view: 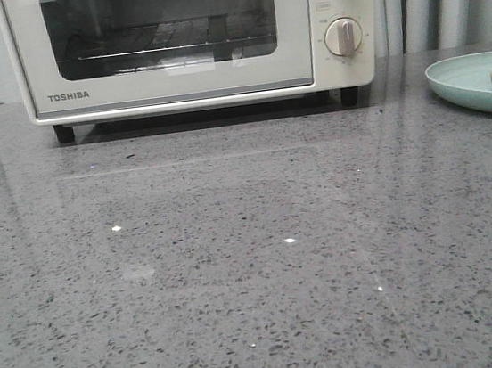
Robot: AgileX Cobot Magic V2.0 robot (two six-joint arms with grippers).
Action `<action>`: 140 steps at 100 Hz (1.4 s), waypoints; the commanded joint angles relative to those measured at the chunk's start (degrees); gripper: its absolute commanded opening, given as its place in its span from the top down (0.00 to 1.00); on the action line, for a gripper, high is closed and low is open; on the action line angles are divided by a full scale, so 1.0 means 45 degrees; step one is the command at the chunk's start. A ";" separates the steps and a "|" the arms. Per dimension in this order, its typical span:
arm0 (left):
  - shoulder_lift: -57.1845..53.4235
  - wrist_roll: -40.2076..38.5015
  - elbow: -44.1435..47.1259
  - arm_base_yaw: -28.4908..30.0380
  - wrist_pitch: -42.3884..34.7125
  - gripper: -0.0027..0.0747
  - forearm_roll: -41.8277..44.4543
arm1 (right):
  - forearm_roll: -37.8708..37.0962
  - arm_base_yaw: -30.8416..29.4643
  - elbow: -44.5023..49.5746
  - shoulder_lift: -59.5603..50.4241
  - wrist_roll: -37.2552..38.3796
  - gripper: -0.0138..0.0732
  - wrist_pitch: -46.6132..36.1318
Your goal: Put bread in oven
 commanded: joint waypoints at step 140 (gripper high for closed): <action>-0.0344 -0.0301 0.0264 0.0061 -0.4054 0.99 -1.0235 | 0.7355 -0.0065 0.0329 -0.0244 -0.0021 0.90 -0.5167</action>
